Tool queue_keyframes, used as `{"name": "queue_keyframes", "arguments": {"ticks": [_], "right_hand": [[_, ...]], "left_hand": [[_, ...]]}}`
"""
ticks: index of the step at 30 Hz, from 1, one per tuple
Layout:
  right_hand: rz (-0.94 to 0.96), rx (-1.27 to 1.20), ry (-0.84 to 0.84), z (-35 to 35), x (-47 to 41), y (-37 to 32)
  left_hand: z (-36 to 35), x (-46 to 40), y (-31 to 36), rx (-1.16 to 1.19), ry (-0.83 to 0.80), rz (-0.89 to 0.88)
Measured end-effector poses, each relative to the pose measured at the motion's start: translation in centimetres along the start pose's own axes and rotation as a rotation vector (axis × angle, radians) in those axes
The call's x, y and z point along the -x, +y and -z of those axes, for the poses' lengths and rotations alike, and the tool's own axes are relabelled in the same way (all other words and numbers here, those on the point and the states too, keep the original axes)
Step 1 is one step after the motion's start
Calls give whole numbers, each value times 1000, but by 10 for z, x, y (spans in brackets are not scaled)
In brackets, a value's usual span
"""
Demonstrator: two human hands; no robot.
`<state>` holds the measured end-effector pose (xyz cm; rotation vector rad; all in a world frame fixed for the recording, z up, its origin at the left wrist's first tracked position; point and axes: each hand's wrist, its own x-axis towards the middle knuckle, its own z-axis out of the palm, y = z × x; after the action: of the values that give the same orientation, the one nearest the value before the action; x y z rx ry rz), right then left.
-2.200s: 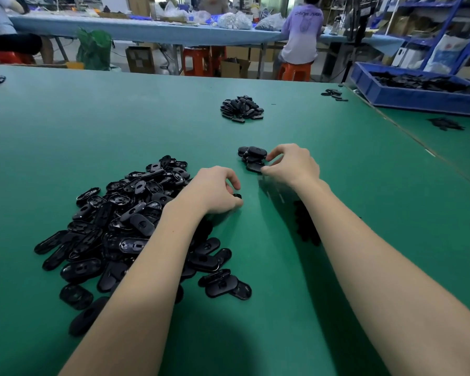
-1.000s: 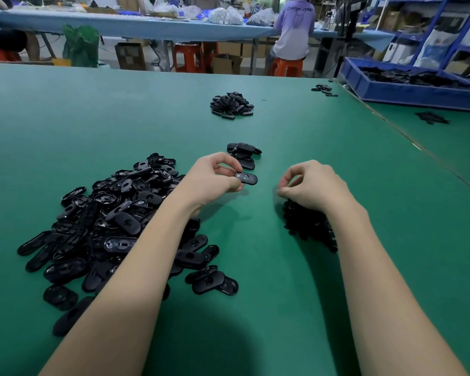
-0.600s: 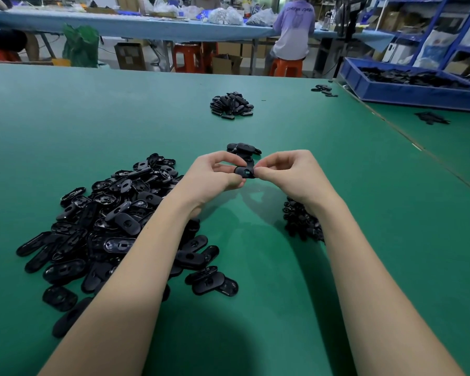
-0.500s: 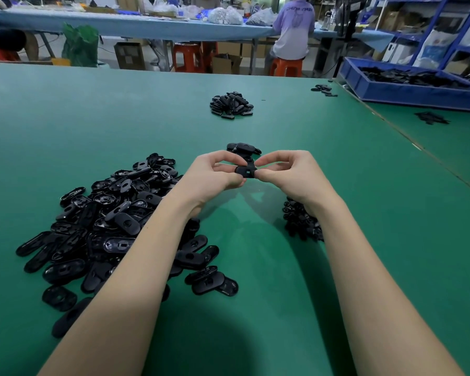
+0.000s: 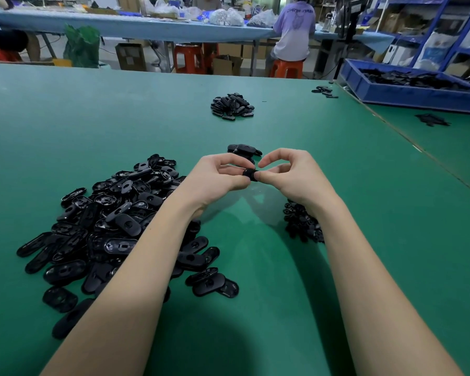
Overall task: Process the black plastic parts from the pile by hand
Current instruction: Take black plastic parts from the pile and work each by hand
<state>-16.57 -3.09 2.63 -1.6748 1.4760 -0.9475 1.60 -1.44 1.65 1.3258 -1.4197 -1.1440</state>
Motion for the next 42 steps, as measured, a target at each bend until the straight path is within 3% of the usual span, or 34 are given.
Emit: {"name": "queue_keyframes", "arguments": {"ticks": [7, 14, 21, 28, 42], "right_hand": [[-12, 72, 62, -5, -2, 0], [-104, -198, -11, -6, 2, 9], [-105, -171, -64, -9, -2, 12], [-77, -89, 27, -16, -8, 16], [16, -87, 25, -17, -7, 18]], "left_hand": [[2, 0, 0, 6, 11, 5], [4, 0, 3, 127, -19, 56], [-1, 0, 1, 67, 42, 77], [-4, 0, 0, 5, 63, 82], [-6, -2, -2, 25, 67, 69]]}}
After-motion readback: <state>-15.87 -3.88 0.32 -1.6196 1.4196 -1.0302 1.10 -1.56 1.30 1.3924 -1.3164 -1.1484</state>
